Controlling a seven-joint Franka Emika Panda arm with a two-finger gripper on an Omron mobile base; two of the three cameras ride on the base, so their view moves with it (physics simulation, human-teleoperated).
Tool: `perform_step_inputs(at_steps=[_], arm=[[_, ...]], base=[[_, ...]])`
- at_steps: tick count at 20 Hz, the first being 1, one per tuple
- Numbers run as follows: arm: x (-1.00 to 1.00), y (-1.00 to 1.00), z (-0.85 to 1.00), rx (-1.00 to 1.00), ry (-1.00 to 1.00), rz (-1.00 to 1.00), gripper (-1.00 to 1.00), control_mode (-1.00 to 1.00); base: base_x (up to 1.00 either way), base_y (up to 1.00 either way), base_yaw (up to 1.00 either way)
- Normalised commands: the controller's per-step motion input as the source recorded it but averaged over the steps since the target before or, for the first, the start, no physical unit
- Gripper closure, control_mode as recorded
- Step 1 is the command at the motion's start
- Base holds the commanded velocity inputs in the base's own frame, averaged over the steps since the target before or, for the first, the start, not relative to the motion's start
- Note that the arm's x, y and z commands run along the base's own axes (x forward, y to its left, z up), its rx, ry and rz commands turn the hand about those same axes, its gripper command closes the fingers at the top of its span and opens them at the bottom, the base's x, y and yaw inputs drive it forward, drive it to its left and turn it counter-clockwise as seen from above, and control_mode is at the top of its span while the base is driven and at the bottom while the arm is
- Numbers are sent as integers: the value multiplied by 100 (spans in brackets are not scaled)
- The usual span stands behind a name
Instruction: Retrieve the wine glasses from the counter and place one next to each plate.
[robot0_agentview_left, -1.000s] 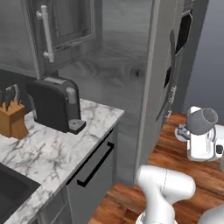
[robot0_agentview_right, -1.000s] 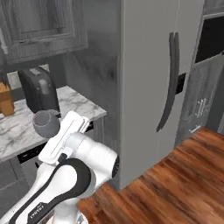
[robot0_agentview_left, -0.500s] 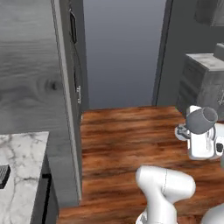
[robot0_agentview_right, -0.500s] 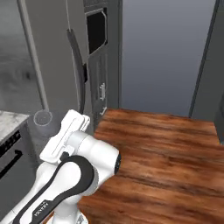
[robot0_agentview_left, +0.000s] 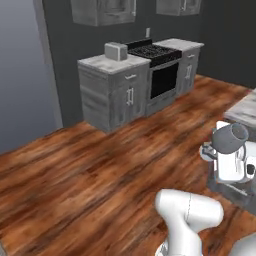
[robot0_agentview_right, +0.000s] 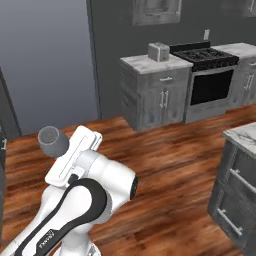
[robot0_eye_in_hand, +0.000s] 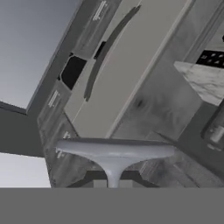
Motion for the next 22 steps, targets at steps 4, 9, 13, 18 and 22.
perform_step_inputs(at_steps=[4, 9, 13, 18, 22], arm=[[0, 0, 0, 0, 0, 0, 100, 100], [0, 0, 0, 0, 0, 0, 100, 100], [0, 0, 0, 0, 0, 0, 100, 100], [0, 0, 0, 0, 0, 0, 100, 100], [0, 0, 0, 0, 0, 0, 100, 100]], base=[[0, 0, -100], [41, 42, -83], [100, 100, -38], [100, 100, -33], [100, 100, -35]])
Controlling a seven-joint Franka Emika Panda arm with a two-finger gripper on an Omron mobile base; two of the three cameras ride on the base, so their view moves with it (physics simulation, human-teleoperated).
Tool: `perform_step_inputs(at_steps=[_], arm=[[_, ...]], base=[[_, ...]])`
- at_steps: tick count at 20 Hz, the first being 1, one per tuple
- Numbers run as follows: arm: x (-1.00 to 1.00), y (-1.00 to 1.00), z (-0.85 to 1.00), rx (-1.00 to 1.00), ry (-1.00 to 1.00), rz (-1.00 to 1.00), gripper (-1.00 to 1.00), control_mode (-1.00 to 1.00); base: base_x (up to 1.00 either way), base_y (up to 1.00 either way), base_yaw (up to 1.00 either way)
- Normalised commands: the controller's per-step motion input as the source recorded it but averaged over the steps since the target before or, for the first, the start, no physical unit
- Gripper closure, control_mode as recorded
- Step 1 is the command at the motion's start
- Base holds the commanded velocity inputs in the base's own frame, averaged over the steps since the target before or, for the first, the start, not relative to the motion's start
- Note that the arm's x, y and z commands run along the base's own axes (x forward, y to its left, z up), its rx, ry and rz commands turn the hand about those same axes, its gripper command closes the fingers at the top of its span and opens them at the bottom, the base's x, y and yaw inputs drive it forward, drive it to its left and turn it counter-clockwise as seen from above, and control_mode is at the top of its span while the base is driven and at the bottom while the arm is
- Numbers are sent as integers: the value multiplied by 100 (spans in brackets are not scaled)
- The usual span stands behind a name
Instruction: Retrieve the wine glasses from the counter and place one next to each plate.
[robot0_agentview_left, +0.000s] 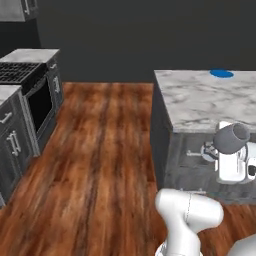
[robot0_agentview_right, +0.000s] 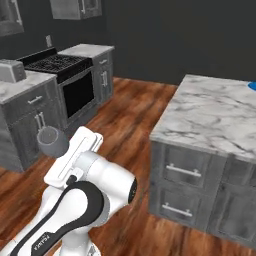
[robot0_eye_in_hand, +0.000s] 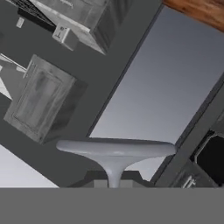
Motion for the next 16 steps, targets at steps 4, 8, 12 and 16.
perform_step_inputs(at_steps=[4, 8, 12, 16], arm=[[0, 0, 0, 0, 0, 0, 100, 100], [0, 0, 0, 0, 0, 0, 100, 100], [0, 0, 0, 0, 0, 0, 100, 100], [0, 0, 0, 0, 0, 0, 100, 100]], base=[[100, 100, -35], [100, 100, -35], [100, 100, -35], [100, 100, -36]])
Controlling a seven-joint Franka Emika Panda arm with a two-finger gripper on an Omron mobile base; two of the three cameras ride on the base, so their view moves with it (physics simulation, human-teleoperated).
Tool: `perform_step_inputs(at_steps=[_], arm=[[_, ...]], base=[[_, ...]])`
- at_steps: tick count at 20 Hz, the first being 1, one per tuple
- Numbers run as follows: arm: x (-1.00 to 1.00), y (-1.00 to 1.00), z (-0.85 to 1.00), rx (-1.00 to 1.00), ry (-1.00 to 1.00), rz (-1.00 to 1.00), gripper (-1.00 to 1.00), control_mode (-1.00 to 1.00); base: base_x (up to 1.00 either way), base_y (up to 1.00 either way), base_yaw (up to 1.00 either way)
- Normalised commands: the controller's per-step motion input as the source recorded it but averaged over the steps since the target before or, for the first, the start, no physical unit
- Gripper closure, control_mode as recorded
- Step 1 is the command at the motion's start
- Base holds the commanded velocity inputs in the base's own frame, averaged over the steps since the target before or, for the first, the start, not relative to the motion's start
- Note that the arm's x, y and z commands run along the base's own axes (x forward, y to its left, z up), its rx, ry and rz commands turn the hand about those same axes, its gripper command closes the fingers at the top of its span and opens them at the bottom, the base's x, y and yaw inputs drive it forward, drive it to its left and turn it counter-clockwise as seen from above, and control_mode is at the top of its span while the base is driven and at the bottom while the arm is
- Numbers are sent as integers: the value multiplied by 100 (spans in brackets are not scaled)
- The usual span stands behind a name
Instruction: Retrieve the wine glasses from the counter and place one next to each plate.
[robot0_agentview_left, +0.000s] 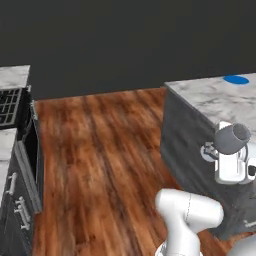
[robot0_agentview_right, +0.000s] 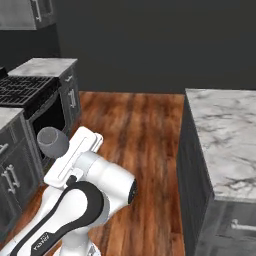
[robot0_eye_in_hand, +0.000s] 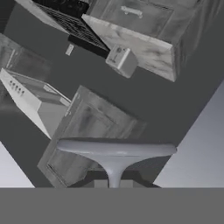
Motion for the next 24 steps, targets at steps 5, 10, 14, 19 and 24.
perform_step_inputs(at_steps=[5, 10, 14, 19, 24], arm=[[0, 0, 0, 0, 0, 0, 100, 100], [0, 0, 0, 0, 0, 0, 100, 100], [0, 0, 0, 0, 0, 0, 100, 100], [0, 0, 0, 0, 0, 0, 100, 100], [0, 0, 0, 0, 0, 0, 100, 100]], base=[[100, 96, -35], [100, 44, -25], [100, 8, -15], [100, 9, -9], [100, 9, -11]])
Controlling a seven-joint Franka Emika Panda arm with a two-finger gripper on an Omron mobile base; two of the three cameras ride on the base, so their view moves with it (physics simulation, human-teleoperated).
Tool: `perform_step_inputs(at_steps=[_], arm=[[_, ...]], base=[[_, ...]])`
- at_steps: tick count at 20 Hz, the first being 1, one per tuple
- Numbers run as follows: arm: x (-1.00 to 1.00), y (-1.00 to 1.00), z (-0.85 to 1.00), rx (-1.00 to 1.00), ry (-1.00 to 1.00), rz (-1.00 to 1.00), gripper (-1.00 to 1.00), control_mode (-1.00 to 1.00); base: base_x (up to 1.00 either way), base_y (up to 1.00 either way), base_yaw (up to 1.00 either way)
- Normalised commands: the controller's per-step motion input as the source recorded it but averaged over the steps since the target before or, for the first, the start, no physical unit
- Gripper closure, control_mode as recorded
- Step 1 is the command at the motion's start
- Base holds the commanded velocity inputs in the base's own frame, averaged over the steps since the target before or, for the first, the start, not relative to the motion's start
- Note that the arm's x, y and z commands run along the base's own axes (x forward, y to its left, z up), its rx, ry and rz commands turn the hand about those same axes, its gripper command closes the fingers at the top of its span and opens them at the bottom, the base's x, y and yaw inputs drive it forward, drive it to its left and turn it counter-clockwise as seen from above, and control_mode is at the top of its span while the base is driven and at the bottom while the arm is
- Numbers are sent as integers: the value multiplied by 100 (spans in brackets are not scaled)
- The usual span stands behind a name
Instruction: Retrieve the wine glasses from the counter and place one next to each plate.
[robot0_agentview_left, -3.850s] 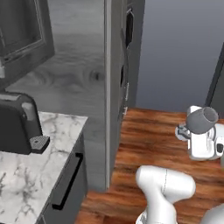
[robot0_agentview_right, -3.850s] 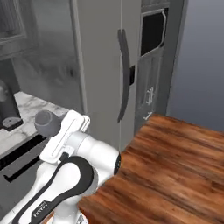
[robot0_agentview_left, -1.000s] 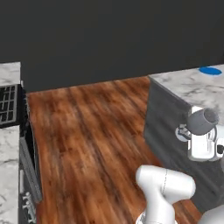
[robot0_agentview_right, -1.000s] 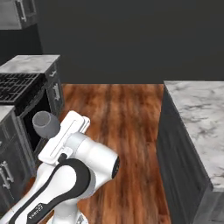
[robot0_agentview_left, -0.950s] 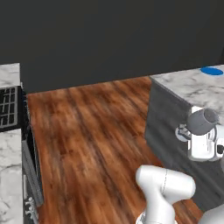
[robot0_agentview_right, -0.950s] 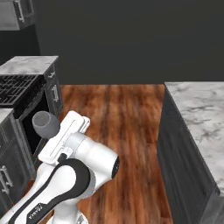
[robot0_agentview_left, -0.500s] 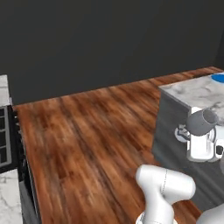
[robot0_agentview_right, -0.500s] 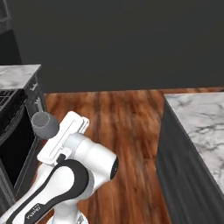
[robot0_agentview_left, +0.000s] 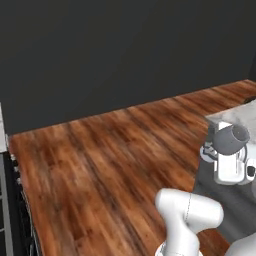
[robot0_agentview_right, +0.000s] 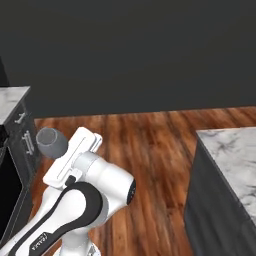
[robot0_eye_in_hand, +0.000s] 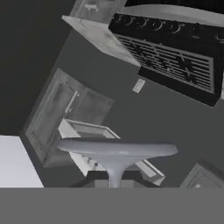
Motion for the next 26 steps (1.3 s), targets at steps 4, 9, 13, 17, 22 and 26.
perform_step_inputs(at_steps=[4, 9, 13, 17, 22, 26], arm=[[0, 0, 0, 0, 0, 0, 100, 100], [0, 0, 0, 0, 0, 0, 100, 100], [0, 0, 0, 0, 0, 0, 100, 100], [0, 0, 0, 0, 0, 0, 100, 100], [0, 0, 0, 0, 0, 0, 100, 100], [0, 0, 0, 0, 0, 0, 100, 100]], base=[[100, -1, -19], [100, 32, -34], [100, 71, -43], [100, 92, -43], [100, 100, -43], [100, 100, -42]])
